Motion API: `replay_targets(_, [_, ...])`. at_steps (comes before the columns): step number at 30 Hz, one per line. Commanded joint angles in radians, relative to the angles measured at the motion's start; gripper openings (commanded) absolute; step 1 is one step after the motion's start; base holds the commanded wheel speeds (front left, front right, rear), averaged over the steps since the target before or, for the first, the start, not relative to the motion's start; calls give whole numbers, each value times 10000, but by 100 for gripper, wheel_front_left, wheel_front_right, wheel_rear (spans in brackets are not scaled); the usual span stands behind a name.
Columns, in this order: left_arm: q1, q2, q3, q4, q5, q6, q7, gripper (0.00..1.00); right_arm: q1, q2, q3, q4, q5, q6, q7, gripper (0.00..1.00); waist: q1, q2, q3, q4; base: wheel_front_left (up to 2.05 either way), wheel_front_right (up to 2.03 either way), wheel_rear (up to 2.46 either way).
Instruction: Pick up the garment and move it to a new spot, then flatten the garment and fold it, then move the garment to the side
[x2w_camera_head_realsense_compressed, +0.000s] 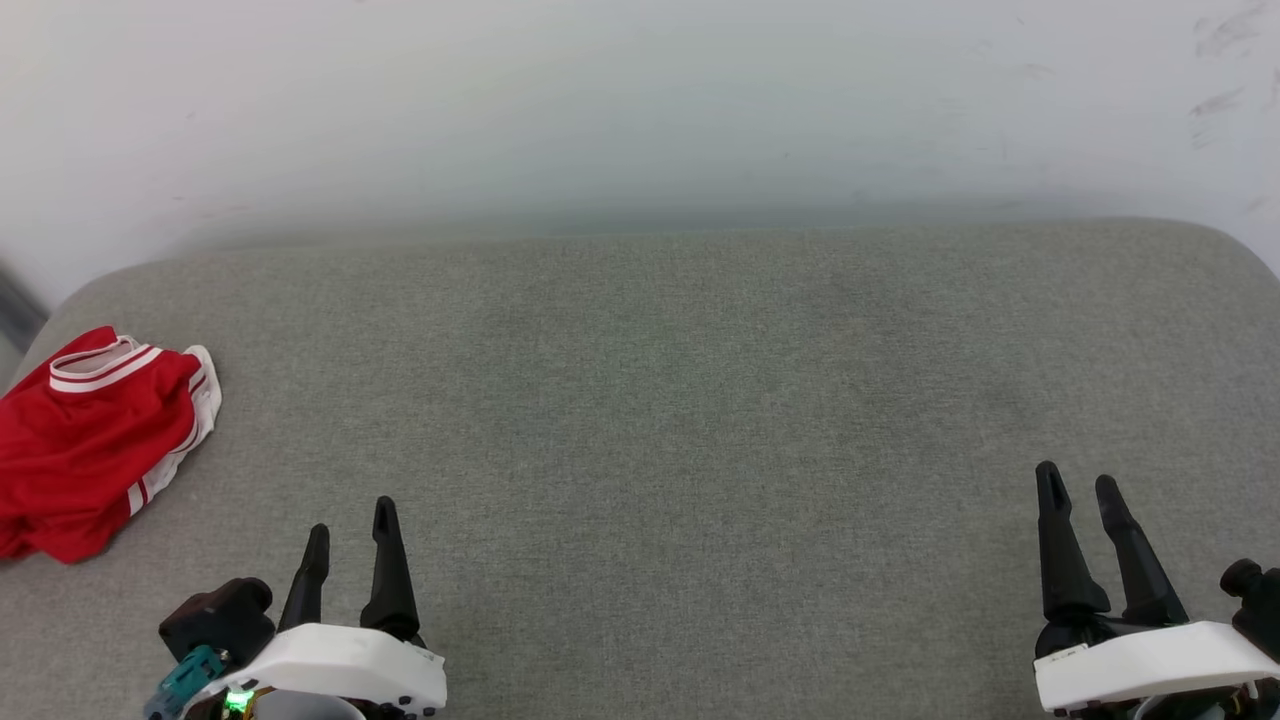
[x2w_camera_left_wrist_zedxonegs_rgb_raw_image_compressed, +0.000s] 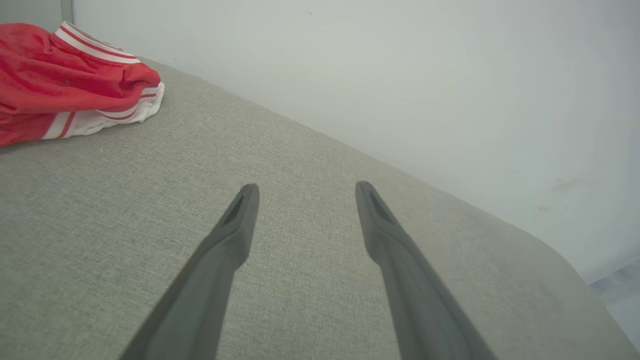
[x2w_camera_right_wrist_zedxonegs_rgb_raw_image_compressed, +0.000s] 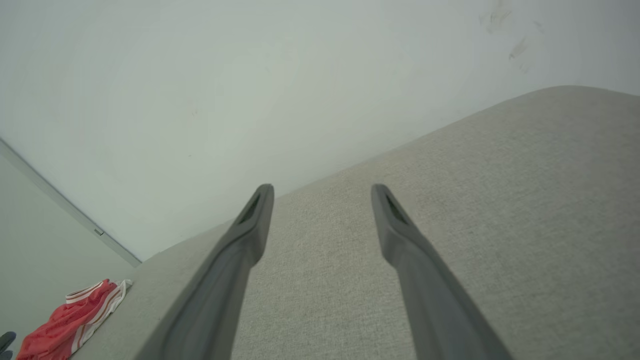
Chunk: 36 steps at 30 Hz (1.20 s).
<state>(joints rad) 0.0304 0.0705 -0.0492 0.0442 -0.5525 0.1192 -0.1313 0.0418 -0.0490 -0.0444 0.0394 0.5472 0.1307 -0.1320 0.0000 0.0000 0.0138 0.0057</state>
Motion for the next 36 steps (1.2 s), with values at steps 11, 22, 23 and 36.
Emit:
replay_targets(11, [145, 158, -358, -285, 1319, 272, -359, 100, 182, -22, 32, -385, -1290, 0, -349, 100, 0, 0, -10, 5, 0, 0, 0])
replay_targets(22, [316, 141, -489, -267, 2543, 446, -669, 100, 335, -21, -6, -583, -2442, 0, -651, 100, 0, 0, -9, -22, 0, 0, 0])
replay_targets(23, [329, 140, -503, -262, 2630, 444, -693, 100, 351, -21, -7, -588, -2526, 0, -672, 100, 0, 0, -7, -26, 0, 0, 0])
replay_targets(36, [428, 96, -666, -332, 3710, 241, -958, 100, 548, -21, -135, -631, -3354, 0, -952, 100, 0, 0, 67, -48, 0, 0, 0])
